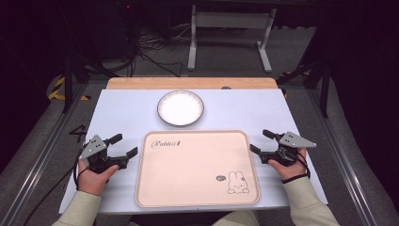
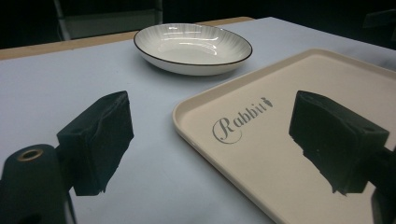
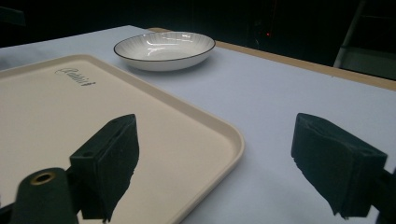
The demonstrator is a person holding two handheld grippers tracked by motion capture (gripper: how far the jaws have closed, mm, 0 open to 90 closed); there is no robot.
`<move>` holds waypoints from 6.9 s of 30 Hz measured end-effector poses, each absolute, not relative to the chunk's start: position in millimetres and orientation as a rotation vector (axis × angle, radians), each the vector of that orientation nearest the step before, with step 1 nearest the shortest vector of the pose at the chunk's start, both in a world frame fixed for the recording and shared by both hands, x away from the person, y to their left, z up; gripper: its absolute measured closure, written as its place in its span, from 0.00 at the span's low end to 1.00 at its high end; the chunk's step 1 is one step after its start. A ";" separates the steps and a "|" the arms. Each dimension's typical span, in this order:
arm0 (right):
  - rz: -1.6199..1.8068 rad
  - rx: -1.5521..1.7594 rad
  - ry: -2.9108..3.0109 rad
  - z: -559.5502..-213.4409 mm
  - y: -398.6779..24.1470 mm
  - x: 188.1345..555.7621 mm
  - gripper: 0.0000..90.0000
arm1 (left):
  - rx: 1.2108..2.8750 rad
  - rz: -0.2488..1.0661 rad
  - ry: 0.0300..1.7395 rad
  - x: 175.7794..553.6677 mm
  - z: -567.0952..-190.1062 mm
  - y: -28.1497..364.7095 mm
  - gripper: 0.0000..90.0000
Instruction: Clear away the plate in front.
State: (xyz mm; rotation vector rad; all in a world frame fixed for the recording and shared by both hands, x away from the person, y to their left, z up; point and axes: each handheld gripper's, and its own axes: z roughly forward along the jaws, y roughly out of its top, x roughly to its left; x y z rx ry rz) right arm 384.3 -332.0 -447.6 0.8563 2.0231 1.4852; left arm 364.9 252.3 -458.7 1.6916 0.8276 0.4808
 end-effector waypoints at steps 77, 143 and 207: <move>1.482 0.863 1.913 -431.8 -342.3 355.5 0.28 | 1.744 0.283 1.026 520.9 -422.0 193.7 0.29; 1.461 0.842 1.920 -429.6 -355.6 334.5 0.38 | 1.744 -0.007 1.464 573.3 -460.5 164.4 0.83; 1.454 0.849 1.896 -425.6 -362.6 333.9 0.41 | 1.775 0.220 1.319 552.5 -360.1 150.9 0.94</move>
